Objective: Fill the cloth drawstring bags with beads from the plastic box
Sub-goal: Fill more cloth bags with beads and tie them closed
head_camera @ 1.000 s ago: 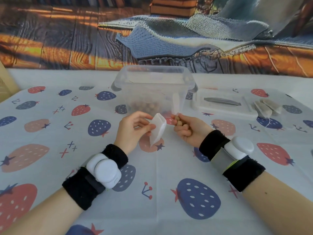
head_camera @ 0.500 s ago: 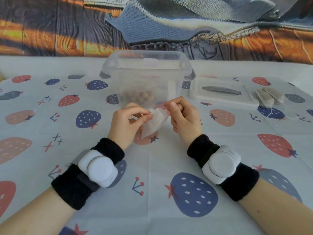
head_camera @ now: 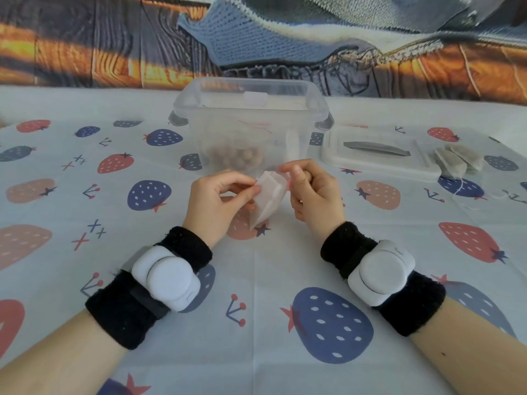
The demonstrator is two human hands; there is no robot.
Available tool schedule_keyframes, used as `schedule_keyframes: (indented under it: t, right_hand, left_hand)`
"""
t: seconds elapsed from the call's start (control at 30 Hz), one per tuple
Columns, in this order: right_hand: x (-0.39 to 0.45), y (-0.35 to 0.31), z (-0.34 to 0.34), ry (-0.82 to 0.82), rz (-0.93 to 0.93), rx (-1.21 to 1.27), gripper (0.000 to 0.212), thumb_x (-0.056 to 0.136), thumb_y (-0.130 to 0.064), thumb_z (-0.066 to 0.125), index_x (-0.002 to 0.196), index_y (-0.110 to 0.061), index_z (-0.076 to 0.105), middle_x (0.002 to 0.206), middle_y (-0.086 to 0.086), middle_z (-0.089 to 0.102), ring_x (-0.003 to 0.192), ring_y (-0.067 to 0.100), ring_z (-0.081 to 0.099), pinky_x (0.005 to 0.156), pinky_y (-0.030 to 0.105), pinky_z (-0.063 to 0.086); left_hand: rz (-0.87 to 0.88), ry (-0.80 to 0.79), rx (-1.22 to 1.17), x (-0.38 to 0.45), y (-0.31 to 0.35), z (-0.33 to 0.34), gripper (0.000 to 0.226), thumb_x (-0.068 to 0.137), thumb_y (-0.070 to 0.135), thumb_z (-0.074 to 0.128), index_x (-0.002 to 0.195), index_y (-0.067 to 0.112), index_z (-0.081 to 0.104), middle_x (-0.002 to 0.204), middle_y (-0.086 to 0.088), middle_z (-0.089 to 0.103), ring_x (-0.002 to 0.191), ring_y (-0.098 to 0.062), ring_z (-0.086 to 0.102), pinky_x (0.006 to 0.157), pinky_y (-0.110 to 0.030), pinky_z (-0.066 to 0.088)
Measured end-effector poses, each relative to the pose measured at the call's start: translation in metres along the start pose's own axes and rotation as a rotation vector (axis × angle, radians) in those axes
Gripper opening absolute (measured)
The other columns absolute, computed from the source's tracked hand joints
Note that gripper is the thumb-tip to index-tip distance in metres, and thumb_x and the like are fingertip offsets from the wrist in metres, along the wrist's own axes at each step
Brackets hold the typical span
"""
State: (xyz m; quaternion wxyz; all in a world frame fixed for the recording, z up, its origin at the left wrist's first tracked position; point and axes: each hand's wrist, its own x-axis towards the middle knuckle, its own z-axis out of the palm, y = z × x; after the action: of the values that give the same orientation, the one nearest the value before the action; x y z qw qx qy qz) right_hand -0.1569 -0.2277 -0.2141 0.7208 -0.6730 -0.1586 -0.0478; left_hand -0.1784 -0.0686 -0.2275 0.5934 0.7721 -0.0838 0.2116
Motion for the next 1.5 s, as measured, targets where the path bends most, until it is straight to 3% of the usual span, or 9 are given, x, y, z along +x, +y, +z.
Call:
schedule_keyframes:
  t: [0.13, 0.33, 0.53, 0.63, 0.77, 0.93, 1.2, 1.37, 1.5]
  right_hand:
    - [0.005, -0.001, -0.003, 0.117, 0.265, 0.083, 0.036, 0.101, -0.026, 0.033, 0.068, -0.013, 0.036, 0.051, -0.002, 0.029, 0.037, 0.009, 0.020, 0.039, 0.013, 0.014]
    - [0.008, -0.001, -0.006, 0.205, 0.423, 0.238, 0.024, 0.086, -0.011, 0.029, 0.064, -0.015, 0.037, 0.050, 0.000, 0.028, 0.035, 0.011, 0.019, 0.042, 0.010, 0.012]
    - [0.000, -0.003, -0.001, 0.099, 0.049, 0.009, 0.018, 0.098, -0.010, 0.042, 0.086, -0.008, 0.055, 0.044, -0.015, 0.041, 0.037, 0.003, 0.028, 0.036, 0.014, 0.023]
    - [-0.004, -0.006, 0.000, 0.096, -0.149, -0.009, 0.014, 0.094, -0.009, 0.051, 0.101, -0.010, 0.064, 0.043, -0.018, 0.043, 0.041, 0.001, 0.035, 0.043, 0.008, 0.030]
    - [-0.005, -0.003, 0.002, 0.058, -0.260, -0.074, 0.019, 0.086, -0.020, 0.057, 0.103, -0.025, 0.064, 0.049, -0.018, 0.040, 0.047, 0.004, 0.027, 0.048, 0.015, 0.028]
    - [-0.005, 0.004, 0.004, 0.022, -0.346, -0.112, 0.025, 0.084, -0.017, 0.061, 0.108, -0.020, 0.063, 0.066, -0.013, 0.049, 0.054, 0.000, 0.034, 0.058, 0.009, 0.031]
    - [-0.005, 0.001, 0.003, 0.023, -0.190, -0.220, 0.026, 0.089, -0.027, 0.050, 0.114, -0.028, 0.060, 0.054, -0.014, 0.031, 0.048, 0.003, 0.028, 0.049, 0.011, 0.027]
    - [0.006, -0.002, -0.005, 0.203, 0.295, 0.293, 0.030, 0.087, 0.004, 0.025, 0.088, -0.012, 0.051, 0.054, 0.001, 0.032, 0.036, 0.009, 0.025, 0.038, 0.013, 0.019]
    - [0.014, 0.003, -0.014, 0.276, 0.441, 0.476, 0.026, 0.094, 0.006, 0.026, 0.083, -0.007, 0.045, 0.063, 0.007, 0.038, 0.034, 0.007, 0.029, 0.034, 0.014, 0.020]
  left_hand:
    - [-0.011, 0.023, -0.043, -0.001, 0.001, -0.001, 0.006, 0.080, 0.001, 0.070, 0.083, 0.006, 0.070, 0.077, -0.010, 0.071, 0.066, -0.020, 0.070, 0.066, -0.027, 0.056]
    - [-0.046, 0.010, -0.110, -0.001, 0.002, -0.001, 0.008, 0.079, -0.002, 0.070, 0.087, -0.001, 0.070, 0.082, -0.014, 0.072, 0.073, -0.024, 0.072, 0.076, -0.034, 0.058]
    - [-0.049, -0.008, -0.119, -0.003, 0.003, -0.002, 0.009, 0.076, 0.001, 0.074, 0.084, 0.001, 0.070, 0.082, -0.012, 0.073, 0.073, -0.026, 0.071, 0.075, -0.032, 0.058]
    - [-0.040, 0.010, -0.122, -0.003, 0.006, -0.001, 0.010, 0.073, 0.001, 0.076, 0.080, 0.004, 0.070, 0.076, -0.009, 0.073, 0.069, -0.025, 0.071, 0.071, -0.030, 0.058]
    - [-0.009, 0.007, -0.092, -0.004, 0.008, 0.000, 0.013, 0.071, 0.001, 0.077, 0.073, 0.011, 0.069, 0.071, -0.007, 0.072, 0.063, -0.024, 0.070, 0.067, -0.027, 0.057]
    - [0.004, 0.030, -0.081, -0.004, 0.009, 0.000, 0.017, 0.071, 0.001, 0.078, 0.072, 0.016, 0.069, 0.067, -0.004, 0.071, 0.058, -0.021, 0.069, 0.061, -0.025, 0.055]
    - [0.028, 0.019, -0.058, -0.004, 0.009, 0.000, 0.016, 0.071, 0.002, 0.078, 0.071, 0.015, 0.069, 0.067, -0.003, 0.071, 0.057, -0.020, 0.068, 0.060, -0.023, 0.054]
    - [0.032, 0.011, -0.059, -0.004, 0.007, -0.001, 0.012, 0.073, 0.002, 0.077, 0.073, 0.012, 0.070, 0.067, -0.007, 0.070, 0.058, -0.023, 0.068, 0.060, -0.025, 0.055]
    - [0.028, 0.011, -0.074, -0.003, 0.006, -0.001, 0.013, 0.073, 0.002, 0.076, 0.073, 0.012, 0.069, 0.066, -0.009, 0.069, 0.058, -0.025, 0.067, 0.059, -0.026, 0.055]
